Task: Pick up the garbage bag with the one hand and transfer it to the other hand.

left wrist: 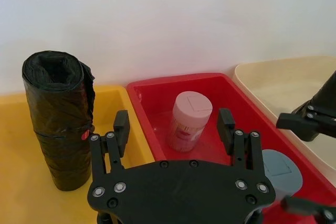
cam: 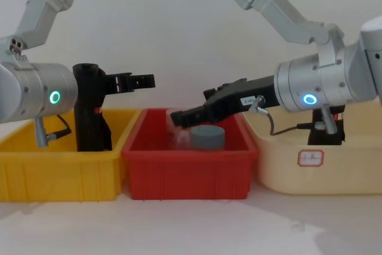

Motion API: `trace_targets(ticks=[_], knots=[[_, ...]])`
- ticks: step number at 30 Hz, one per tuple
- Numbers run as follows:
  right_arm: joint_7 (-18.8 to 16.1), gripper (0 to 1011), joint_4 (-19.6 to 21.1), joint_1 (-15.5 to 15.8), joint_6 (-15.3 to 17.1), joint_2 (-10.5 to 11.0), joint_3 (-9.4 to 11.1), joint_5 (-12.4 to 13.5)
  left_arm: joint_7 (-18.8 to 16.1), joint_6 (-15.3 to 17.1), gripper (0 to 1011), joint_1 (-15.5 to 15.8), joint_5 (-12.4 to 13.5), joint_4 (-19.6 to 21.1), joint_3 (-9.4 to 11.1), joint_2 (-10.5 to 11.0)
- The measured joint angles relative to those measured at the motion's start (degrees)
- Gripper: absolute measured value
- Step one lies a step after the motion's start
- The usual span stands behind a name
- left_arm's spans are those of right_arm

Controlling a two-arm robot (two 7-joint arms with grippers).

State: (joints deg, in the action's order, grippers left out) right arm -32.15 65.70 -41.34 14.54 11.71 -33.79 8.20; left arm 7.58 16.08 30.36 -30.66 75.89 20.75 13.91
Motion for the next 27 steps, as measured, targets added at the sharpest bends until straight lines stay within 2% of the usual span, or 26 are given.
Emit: trace_targets(ticks=[5, 13, 27], knots=[[-0.60, 1000, -2.06, -1.51, -0.04, -0.14, -0.45, -0.25, 0.00, 0.00, 1001, 0.00, 0.00, 0.00, 0.00, 0.00], [-1.83, 1000, -4.41, -3.26, 1.90, -0.52, -0.23, 0.70, 0.00, 0.00, 1001, 0.00, 0.00, 0.00, 0.00, 0.00], [-2.95, 999, -4.26, -3.46, 8.35, -1.63, 2.73, 5.79, 0.00, 0.00, 1001, 0.00, 0.00, 0.00, 0.00, 0.00]])
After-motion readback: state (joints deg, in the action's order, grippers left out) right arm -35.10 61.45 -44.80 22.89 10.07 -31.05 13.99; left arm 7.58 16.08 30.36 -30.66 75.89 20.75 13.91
